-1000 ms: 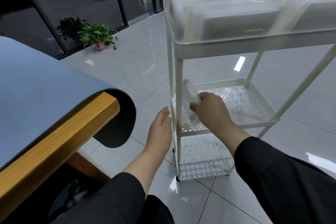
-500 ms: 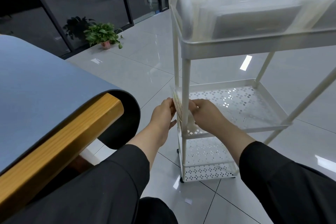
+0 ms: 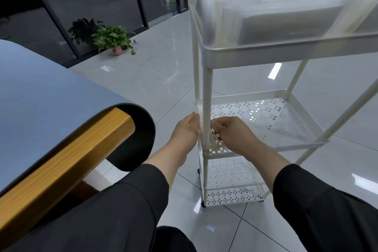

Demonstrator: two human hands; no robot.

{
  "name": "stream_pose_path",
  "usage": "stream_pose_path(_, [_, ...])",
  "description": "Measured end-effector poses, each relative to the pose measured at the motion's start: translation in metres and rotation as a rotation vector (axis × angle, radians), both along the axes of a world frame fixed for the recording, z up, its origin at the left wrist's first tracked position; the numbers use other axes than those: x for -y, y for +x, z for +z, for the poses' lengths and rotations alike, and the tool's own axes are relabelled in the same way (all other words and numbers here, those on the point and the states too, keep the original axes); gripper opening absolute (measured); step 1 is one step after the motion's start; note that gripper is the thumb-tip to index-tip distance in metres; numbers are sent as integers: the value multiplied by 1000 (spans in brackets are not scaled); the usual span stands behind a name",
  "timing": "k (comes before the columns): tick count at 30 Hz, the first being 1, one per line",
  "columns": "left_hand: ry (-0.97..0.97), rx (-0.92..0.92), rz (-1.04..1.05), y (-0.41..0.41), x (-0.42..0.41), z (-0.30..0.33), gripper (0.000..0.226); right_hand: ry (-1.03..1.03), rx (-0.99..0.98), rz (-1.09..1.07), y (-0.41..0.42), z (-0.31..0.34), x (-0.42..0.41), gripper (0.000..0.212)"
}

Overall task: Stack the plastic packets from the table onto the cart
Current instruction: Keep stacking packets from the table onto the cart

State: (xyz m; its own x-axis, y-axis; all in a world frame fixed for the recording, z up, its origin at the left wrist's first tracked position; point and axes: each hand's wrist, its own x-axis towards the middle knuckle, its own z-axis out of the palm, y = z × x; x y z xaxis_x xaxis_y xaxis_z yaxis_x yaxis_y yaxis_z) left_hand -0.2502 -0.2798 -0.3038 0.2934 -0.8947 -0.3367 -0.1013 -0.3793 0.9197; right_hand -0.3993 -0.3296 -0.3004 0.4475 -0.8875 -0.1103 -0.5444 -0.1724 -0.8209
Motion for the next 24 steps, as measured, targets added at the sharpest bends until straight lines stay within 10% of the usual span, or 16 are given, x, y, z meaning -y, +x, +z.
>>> stream_pose_path(24, [-147, 216, 145, -9, -48, 47, 49, -311, -32, -135, -23, 36, -25, 36])
